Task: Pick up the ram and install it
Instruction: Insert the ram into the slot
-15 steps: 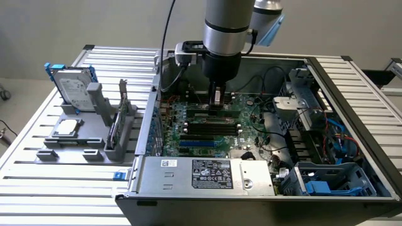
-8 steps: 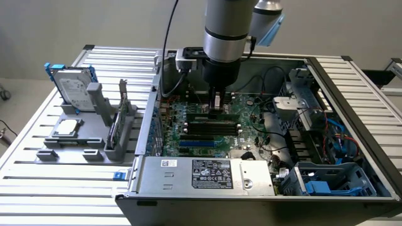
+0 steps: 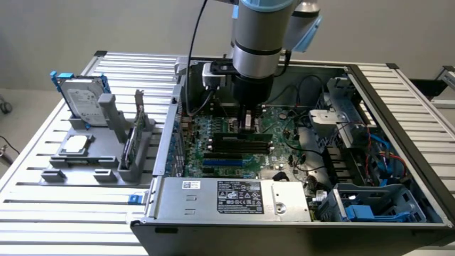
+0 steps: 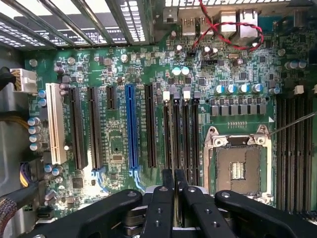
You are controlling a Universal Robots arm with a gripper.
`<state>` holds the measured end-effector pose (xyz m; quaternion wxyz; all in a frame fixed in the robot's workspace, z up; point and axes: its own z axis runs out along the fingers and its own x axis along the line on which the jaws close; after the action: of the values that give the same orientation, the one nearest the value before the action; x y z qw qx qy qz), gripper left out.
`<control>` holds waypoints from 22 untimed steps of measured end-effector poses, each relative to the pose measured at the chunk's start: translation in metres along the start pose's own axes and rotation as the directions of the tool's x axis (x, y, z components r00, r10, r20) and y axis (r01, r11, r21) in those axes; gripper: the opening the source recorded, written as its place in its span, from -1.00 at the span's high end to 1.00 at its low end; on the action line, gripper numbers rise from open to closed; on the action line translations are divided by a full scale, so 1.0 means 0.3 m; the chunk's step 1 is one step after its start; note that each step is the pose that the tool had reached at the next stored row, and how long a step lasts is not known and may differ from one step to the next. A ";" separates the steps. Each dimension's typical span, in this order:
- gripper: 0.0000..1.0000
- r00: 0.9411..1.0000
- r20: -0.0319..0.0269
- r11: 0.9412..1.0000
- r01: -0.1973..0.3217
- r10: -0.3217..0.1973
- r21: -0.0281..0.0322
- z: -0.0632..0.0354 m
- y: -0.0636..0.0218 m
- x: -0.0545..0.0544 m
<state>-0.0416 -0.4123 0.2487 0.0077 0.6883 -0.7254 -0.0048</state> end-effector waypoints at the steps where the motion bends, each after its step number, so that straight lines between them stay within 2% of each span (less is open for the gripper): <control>1: 0.73 1.000 0.000 1.000 0.000 0.000 0.000 0.006 0.000 0.000; 7: 0.73 1.000 0.000 1.000 0.000 0.000 0.000 0.008 0.000 0.000; 14: 0.73 1.000 0.000 1.000 -0.003 0.003 0.000 0.036 -0.001 0.000; 22: 0.73 1.000 0.000 1.000 -0.004 0.004 0.000 0.053 -0.001 0.000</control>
<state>-0.0416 -0.4123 0.2328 0.0076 0.6868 -0.7268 -0.0049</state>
